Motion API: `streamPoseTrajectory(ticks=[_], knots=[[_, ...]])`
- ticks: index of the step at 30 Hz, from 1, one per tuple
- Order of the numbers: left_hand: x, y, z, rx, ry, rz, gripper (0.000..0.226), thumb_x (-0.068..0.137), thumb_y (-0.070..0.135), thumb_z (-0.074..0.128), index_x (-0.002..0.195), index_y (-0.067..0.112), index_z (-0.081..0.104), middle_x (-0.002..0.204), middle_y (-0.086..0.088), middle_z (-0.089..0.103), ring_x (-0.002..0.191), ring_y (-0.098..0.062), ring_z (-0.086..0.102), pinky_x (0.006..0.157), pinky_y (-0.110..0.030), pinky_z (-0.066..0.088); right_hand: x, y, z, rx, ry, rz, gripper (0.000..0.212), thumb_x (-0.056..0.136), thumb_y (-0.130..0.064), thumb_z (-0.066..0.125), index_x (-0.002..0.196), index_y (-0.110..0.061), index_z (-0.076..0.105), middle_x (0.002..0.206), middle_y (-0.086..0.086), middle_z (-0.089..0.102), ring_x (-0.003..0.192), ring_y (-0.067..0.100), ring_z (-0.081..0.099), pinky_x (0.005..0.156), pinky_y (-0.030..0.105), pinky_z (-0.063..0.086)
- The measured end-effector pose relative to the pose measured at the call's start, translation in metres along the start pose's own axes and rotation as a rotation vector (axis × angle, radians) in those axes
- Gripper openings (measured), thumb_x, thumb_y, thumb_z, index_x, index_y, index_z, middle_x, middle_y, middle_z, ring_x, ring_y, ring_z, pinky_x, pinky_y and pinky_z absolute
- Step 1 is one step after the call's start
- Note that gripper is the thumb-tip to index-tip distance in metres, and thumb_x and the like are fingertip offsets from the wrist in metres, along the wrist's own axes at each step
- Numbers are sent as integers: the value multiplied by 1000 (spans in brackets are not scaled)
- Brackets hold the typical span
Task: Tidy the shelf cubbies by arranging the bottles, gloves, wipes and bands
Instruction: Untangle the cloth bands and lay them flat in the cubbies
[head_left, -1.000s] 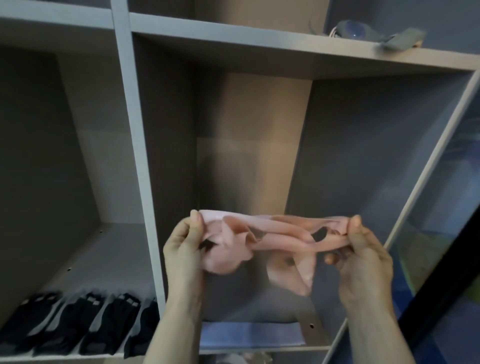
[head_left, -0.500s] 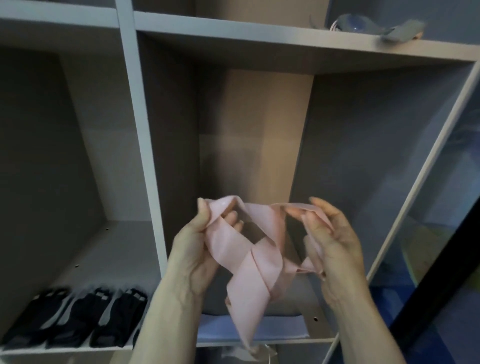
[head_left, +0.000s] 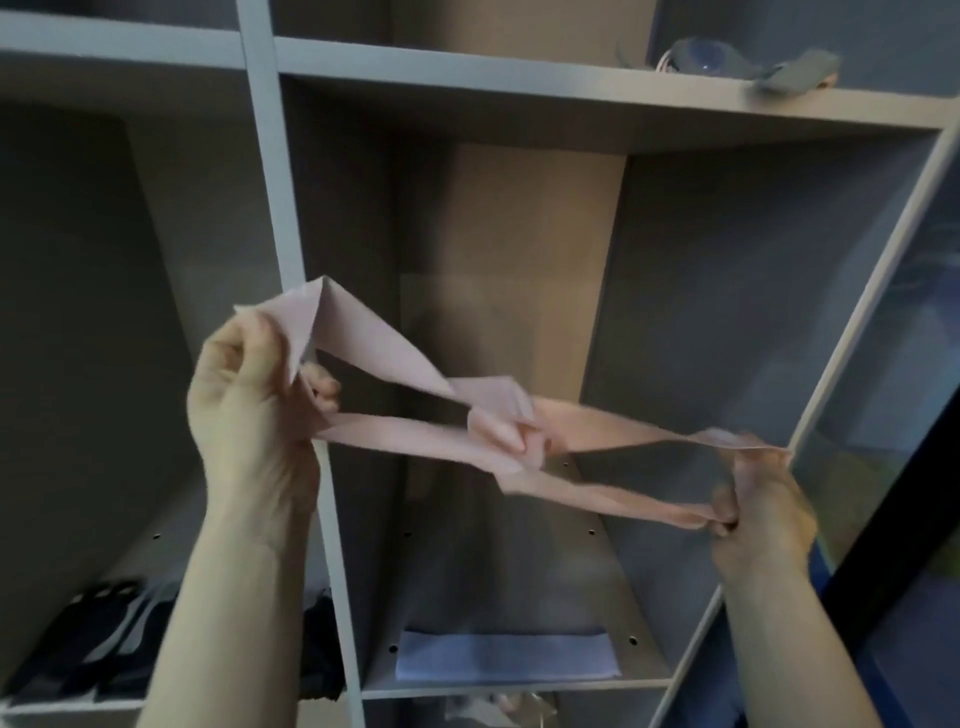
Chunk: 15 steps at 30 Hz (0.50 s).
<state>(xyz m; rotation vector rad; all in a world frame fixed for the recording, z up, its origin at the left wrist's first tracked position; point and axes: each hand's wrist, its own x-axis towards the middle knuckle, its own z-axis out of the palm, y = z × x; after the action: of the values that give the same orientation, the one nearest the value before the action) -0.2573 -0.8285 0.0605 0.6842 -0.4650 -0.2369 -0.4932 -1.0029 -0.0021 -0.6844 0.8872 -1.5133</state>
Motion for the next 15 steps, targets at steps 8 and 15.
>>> streamPoseTrajectory(ticks=[8, 15], knots=[[-10, -19, 22, 335, -268, -57, 22, 92, 6, 57, 114, 8, 53, 49, -4, 53, 31, -13, 39, 37, -19, 33, -18, 1, 18, -80, -232, -106, 26, 99, -31, 47, 111, -18, 65, 50, -9, 57, 36, 2, 42, 32, 10, 30], [-29, -51, 24, 509, -383, -291, 49, 85, 8, 67, 127, 13, 44, 82, -12, 74, 35, -12, 30, 34, -18, 23, -52, -2, 39, -271, -617, -92, 15, 94, -11, 53, 84, -4, 61, 35, -3, 39, 25, 1, 27, 28, 10, 23]])
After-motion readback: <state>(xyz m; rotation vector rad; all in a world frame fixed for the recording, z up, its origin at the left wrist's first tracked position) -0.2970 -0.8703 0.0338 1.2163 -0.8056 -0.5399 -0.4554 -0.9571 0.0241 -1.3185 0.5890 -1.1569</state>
